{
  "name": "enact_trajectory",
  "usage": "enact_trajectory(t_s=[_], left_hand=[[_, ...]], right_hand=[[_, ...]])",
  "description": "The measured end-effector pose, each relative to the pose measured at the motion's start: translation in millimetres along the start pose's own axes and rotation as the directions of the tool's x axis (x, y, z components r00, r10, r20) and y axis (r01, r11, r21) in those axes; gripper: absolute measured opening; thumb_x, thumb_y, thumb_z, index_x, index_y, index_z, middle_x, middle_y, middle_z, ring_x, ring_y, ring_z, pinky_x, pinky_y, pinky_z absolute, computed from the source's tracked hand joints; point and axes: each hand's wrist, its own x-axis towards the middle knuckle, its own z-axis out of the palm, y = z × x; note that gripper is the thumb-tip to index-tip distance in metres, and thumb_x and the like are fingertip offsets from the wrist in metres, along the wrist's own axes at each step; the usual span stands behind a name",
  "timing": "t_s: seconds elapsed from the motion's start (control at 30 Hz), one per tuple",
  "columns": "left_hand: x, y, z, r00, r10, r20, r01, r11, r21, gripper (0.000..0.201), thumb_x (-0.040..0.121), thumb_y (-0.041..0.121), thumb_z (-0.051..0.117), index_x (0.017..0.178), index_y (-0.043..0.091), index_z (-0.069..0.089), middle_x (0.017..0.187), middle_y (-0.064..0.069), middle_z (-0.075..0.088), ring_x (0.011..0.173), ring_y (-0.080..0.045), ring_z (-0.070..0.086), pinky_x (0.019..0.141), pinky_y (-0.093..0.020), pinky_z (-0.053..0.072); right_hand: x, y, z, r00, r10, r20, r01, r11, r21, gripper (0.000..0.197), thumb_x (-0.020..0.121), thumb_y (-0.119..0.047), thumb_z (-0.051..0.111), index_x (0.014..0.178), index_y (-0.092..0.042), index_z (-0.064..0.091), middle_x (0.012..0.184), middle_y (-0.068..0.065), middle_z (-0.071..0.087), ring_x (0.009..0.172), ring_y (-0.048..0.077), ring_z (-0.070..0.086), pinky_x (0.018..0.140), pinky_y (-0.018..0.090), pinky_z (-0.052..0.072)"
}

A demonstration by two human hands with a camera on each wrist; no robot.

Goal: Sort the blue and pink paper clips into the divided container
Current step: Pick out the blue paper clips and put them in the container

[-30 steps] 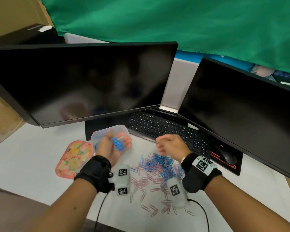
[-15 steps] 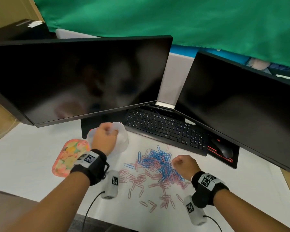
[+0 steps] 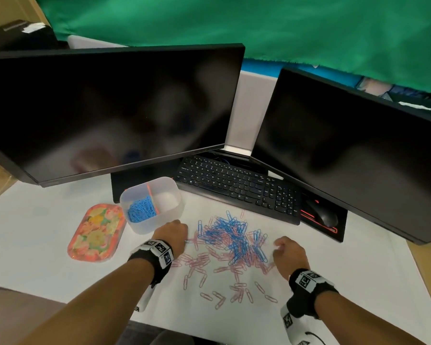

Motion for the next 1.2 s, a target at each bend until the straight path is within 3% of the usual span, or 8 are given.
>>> enact_trajectory(t_s=[0.17,0.43,0.57,0.73,0.87,1.0,1.1,1.2], left_hand=[[2,0,4,0.999,-0.035,0.015,0.037,0.996,-0.087,0.023,0.090,0.019,0.047,0.110,0.012,0.058,0.114,-0.009,0.059,0.105,-0.027,0.059,0.088,-0.036,0.051],[0,1,2,0.996,-0.075,-0.049,0.048,0.908,-0.416,0.014,0.082,0.011,0.051,0.080,0.020,0.061,0.090,-0.002,0.067,0.088,-0.022,0.062,0.074,-0.025,0.049],[1,3,-4,0.989,-0.134,-0.055,0.068,0.767,-0.638,0.019,0.084,0.007,0.054,0.090,0.024,0.059,0.081,0.000,0.064,0.077,-0.016,0.059,0.066,-0.020,0.041],[9,7,-5,0.979,-0.198,0.040,0.147,0.562,-0.814,0.028,0.084,0.003,0.053,0.101,0.024,0.059,0.084,0.000,0.072,0.091,-0.018,0.065,0.079,-0.024,0.047],[16,13,-11,0.970,-0.225,0.094,0.191,0.463,-0.866,0.030,0.078,-0.002,0.054,0.094,0.023,0.060,0.088,-0.007,0.073,0.090,-0.023,0.064,0.085,-0.030,0.049],[27,22,-14,0.958,-0.266,0.109,0.205,0.363,-0.909,0.027,0.078,-0.005,0.039,0.078,0.015,0.058,0.072,-0.012,0.060,0.068,-0.028,0.055,0.064,-0.029,0.043],[34,28,-18,0.947,-0.308,0.096,0.215,0.380,-0.900,0.015,0.086,0.009,0.042,0.079,0.013,0.055,0.075,-0.008,0.053,0.072,-0.027,0.051,0.071,-0.037,0.048],[35,32,-23,0.945,-0.322,0.050,0.218,0.510,-0.832,0.006,0.087,0.019,0.053,0.083,0.014,0.056,0.082,-0.004,0.058,0.084,-0.024,0.053,0.075,-0.030,0.041]], right_hand=[[11,9,-8,0.999,0.051,-0.013,-0.051,0.999,0.007,0.026,0.089,-0.003,0.045,0.105,-0.014,0.062,0.100,0.006,0.060,0.086,0.021,0.054,0.074,0.025,0.044],[2,12,-7,0.959,-0.265,0.104,0.276,0.955,-0.108,0.024,0.089,-0.006,0.048,0.104,-0.018,0.064,0.101,-0.002,0.059,0.093,0.015,0.060,0.080,0.020,0.047],[13,-5,-4,0.943,-0.317,0.103,0.328,0.937,-0.120,0.030,0.089,-0.005,0.049,0.111,-0.017,0.063,0.110,0.000,0.059,0.099,0.016,0.058,0.087,0.024,0.047],[25,-10,-2,0.940,-0.295,0.171,0.332,0.906,-0.261,0.040,0.092,-0.005,0.046,0.127,-0.018,0.059,0.117,-0.001,0.053,0.110,0.017,0.054,0.093,0.022,0.043],[24,0,-4,0.940,-0.303,0.156,0.335,0.901,-0.273,0.030,0.092,-0.010,0.049,0.116,-0.017,0.066,0.100,-0.005,0.052,0.102,0.017,0.057,0.084,0.019,0.041],[22,2,-9,0.941,-0.311,0.137,0.338,0.898,-0.283,0.011,0.090,-0.013,0.053,0.091,-0.020,0.061,0.093,-0.003,0.051,0.088,0.015,0.054,0.074,0.019,0.040],[19,0,-9,0.936,-0.324,0.136,0.349,0.905,-0.244,0.015,0.088,-0.010,0.055,0.101,-0.017,0.059,0.100,-0.004,0.053,0.090,0.013,0.052,0.076,0.018,0.038],[17,0,-7,0.929,-0.330,0.169,0.364,0.900,-0.239,0.022,0.089,-0.010,0.054,0.110,-0.016,0.059,0.109,-0.002,0.058,0.097,0.015,0.055,0.078,0.018,0.039]])
